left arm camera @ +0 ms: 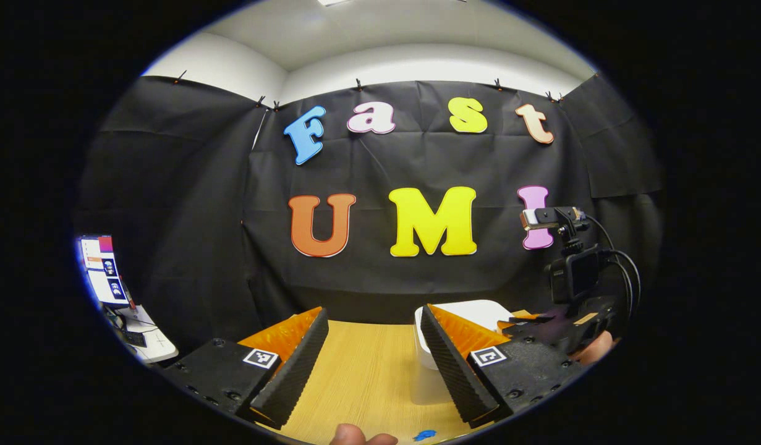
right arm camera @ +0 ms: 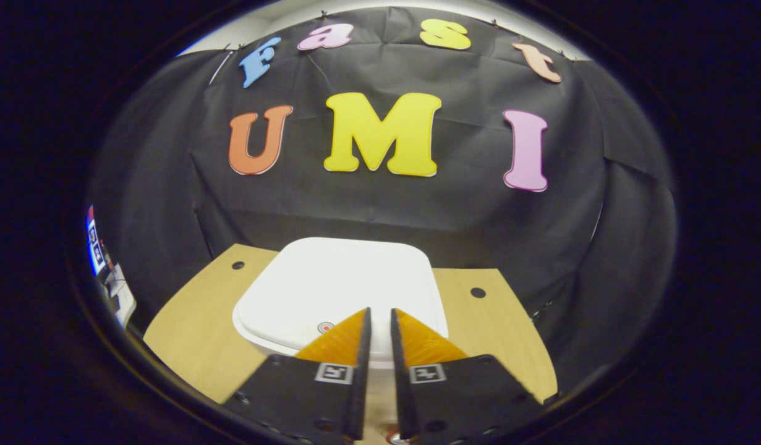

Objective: Press the lid of the desktop garbage bin to open it, pick up the crumpled paper on the desktop and throw it into the bin, then pick up the pop can on the desktop and drop it into the bin, and finally close the garbage bin lid.

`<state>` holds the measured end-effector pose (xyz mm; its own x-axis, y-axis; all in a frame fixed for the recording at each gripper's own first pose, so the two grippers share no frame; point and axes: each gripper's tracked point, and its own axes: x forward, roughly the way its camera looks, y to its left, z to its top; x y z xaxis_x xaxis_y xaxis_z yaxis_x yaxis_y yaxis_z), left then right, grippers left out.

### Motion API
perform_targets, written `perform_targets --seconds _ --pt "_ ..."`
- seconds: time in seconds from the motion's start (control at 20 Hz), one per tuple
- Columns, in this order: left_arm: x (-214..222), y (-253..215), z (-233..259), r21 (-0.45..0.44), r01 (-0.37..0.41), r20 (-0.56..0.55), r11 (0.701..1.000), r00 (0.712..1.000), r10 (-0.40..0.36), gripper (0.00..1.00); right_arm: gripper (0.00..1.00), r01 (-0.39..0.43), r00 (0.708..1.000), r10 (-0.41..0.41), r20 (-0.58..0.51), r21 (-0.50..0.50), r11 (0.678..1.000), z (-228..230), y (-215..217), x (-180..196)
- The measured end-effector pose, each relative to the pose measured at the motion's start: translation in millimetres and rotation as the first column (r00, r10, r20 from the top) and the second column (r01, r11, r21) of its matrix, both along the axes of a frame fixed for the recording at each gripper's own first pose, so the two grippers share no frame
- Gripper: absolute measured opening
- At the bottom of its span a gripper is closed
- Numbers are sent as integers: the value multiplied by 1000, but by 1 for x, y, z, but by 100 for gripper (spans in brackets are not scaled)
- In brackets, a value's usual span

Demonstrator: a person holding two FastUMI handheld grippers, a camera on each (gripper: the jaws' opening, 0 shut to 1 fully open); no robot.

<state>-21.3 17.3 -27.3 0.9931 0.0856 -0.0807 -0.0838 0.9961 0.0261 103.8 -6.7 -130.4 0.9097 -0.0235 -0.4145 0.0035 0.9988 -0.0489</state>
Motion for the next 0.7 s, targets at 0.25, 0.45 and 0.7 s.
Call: perform_targets --seconds 0.25,0.45,0.7 --pt "3 3 -16 -15 -4 -39 1000 999 3 96 81 1 992 -3 125 17 1000 42 -5 -10" --pt "3 -3 -24 -15 24 -53 1000 998 -25 97 96 15 981 -23 191 45 999 62 -8 -16" --pt "4 -14 -49 -33 59 -100 998 993 -63 100 96 -3 973 -8 229 47 999 66 -5 -30"
